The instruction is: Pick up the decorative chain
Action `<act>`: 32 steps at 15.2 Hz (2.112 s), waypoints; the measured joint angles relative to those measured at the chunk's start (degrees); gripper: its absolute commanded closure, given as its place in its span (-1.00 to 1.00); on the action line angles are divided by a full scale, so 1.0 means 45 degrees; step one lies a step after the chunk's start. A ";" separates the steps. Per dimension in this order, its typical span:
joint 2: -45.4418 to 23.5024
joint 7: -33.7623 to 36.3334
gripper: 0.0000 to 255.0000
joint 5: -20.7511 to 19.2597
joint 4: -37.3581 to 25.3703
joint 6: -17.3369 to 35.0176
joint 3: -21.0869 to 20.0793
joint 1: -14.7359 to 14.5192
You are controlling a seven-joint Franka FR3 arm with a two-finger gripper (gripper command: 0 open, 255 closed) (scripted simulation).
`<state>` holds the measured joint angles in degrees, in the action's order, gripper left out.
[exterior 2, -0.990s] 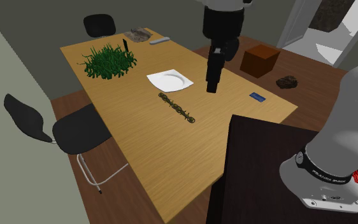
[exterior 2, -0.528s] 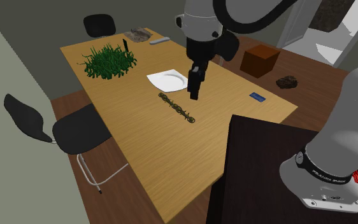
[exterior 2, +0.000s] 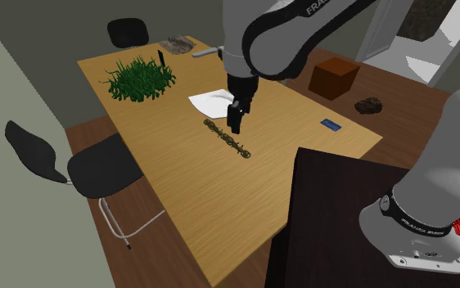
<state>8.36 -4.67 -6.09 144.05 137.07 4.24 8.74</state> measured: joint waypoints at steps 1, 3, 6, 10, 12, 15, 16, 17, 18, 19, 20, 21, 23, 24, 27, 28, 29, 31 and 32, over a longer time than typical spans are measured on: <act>-0.0478 0.0029 -1.00 -0.0045 -0.0176 0.0339 0.0053 0.0059; -0.1552 -0.0017 -1.00 -0.0114 -0.0643 0.1024 0.0214 0.0216; -0.2912 -0.0068 -1.00 -0.0184 -0.1183 0.1957 0.0431 0.0441; -0.4936 -0.0283 -1.00 -0.0093 -0.2363 0.2962 0.0669 0.0799; -0.5815 -0.0285 -1.00 -0.0034 -0.2965 0.3315 0.0731 0.0921; -0.7088 -0.0414 -1.00 0.0082 -0.3808 0.3863 0.0822 0.1219; -0.7663 -0.0374 -1.00 0.0132 -0.4274 0.4010 0.0824 0.1267; -0.8217 -0.0504 -1.00 0.0211 -0.4733 0.4150 0.0819 0.1460; -0.8661 -0.0492 -1.00 0.0252 -0.5108 0.4247 0.0833 0.1530; -0.9061 -0.0595 -1.00 0.0306 -0.5474 0.4326 0.0831 0.1695; -0.9352 -0.0590 -1.00 0.0331 -0.5691 0.4412 0.0831 0.1741; -0.9555 -0.0591 -1.00 0.0343 -0.5800 0.4515 0.0828 0.1770; -0.9921 -0.0575 -1.00 0.0366 -0.5994 0.4692 0.0806 0.1798; -1.0073 -0.0573 -1.00 0.0374 -0.6050 0.4789 0.0797 0.1814; -1.0573 -0.0548 -1.00 0.0399 -0.6240 0.5099 0.0764 0.1844; -1.0639 -0.0543 1.00 0.0402 -0.6259 0.5143 0.0761 0.1847; -1.0670 -0.0540 1.00 0.0404 -0.6275 0.5160 0.0759 0.1848; -1.0693 -0.0540 1.00 0.0406 -0.6289 0.5170 0.0758 0.1851; -1.0695 -0.0539 1.00 0.0406 -0.6291 0.5171 0.0759 0.1851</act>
<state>-39.76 -7.10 -4.27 115.74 160.34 7.66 17.07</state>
